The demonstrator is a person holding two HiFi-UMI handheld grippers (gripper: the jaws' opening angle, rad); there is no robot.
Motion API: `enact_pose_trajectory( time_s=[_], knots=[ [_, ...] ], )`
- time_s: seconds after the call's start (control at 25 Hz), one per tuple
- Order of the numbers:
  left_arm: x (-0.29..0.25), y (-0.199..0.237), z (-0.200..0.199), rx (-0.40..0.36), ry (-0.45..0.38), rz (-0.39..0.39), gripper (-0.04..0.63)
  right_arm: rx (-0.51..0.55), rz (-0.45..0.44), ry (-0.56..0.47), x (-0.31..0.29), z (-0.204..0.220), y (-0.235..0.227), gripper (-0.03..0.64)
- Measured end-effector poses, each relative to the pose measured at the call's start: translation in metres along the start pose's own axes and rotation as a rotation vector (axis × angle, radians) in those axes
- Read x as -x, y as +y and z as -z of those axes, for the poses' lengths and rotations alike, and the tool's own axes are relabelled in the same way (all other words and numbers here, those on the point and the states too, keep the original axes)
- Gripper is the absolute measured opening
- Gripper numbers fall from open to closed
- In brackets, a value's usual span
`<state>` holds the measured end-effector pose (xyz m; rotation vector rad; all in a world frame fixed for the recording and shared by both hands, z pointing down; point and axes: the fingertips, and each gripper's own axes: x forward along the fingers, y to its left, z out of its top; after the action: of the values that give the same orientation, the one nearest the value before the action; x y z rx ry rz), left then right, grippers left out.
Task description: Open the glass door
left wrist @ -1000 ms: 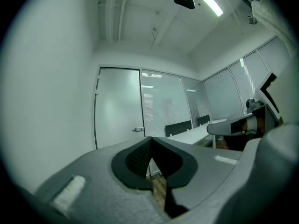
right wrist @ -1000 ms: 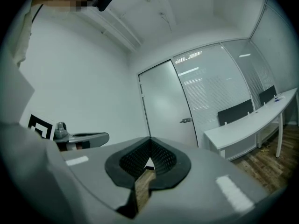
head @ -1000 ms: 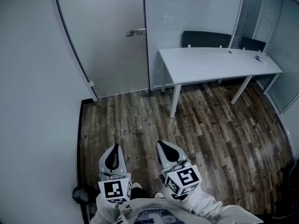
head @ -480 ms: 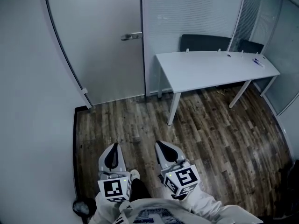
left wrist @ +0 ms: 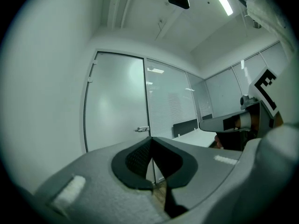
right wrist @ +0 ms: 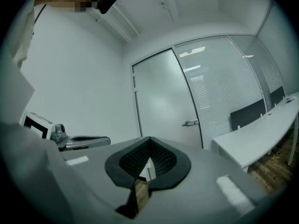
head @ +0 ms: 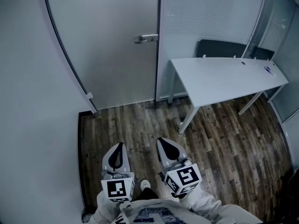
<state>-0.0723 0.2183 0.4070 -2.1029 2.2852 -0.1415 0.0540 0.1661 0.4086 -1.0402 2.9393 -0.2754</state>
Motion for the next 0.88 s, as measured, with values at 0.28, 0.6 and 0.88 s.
enact_pose_trajectory(
  time_s=[0.28,0.6,0.88],
  knots=[
    [-0.053,0.069,0.016,0.018,0.007,-0.008,0.0,-0.005,0.016,0.024,-0.084,0.007,0.0,0.006],
    [-0.094,0.102,0.015,0.04,-0.012,-0.027,0.0,0.013,-0.002,0.017,-0.139,-0.005,-0.007,0.005],
    [-0.15,0.125,0.031,0.027,-0.012,-0.059,0.0,0.008,-0.025,-0.003,-0.197,-0.003,-0.037,0.005]
  ],
)
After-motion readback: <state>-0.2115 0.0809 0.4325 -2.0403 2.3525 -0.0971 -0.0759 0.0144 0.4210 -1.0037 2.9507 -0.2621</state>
